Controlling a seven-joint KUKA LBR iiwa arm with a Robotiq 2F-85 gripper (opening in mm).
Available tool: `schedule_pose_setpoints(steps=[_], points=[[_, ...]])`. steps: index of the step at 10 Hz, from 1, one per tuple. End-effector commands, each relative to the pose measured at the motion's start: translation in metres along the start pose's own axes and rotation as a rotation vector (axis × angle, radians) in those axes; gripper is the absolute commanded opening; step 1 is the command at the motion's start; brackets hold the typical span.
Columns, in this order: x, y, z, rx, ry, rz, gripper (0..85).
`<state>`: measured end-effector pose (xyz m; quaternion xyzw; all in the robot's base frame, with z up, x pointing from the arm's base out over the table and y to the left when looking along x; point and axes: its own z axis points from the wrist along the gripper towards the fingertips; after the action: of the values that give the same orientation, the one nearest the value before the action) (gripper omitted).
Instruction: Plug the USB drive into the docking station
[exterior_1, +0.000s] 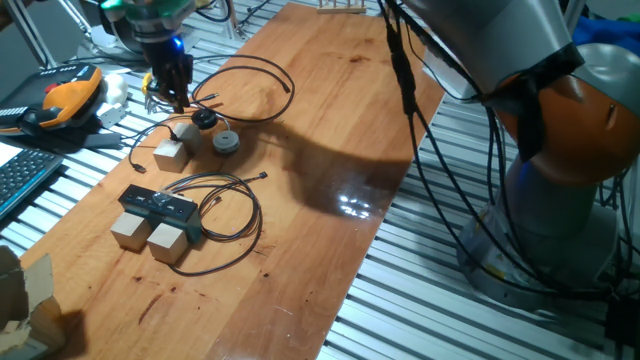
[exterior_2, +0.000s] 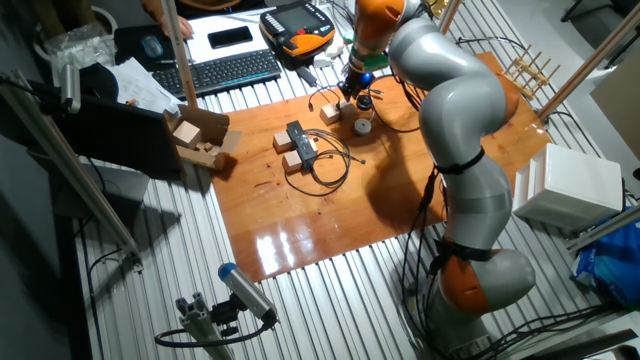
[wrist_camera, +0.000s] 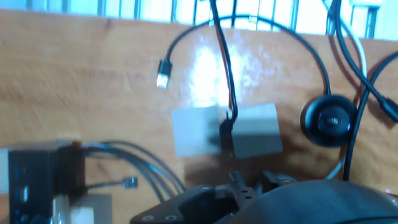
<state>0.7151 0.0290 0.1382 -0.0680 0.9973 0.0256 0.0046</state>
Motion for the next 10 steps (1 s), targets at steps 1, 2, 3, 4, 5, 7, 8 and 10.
schedule_pose_setpoints(steps=[1, 2, 3, 4, 5, 7, 8, 10], points=[[-0.004, -0.001, 0.006, -0.005, -0.003, -0.005, 34.0], [-0.007, -0.001, 0.011, -0.011, -0.005, -0.01, 34.0], [-0.009, -0.002, 0.016, -0.015, -0.009, -0.016, 34.0], [-0.011, -0.002, 0.02, -0.02, -0.013, -0.018, 34.0], [-0.014, 0.0, 0.025, -0.028, -0.023, -0.014, 34.0], [-0.017, 0.006, 0.03, -0.033, -0.045, 0.0, 34.0], [-0.019, 0.006, 0.031, -0.032, -0.053, 0.003, 34.0], [-0.022, 0.007, 0.037, -0.035, -0.066, 0.005, 34.0]])
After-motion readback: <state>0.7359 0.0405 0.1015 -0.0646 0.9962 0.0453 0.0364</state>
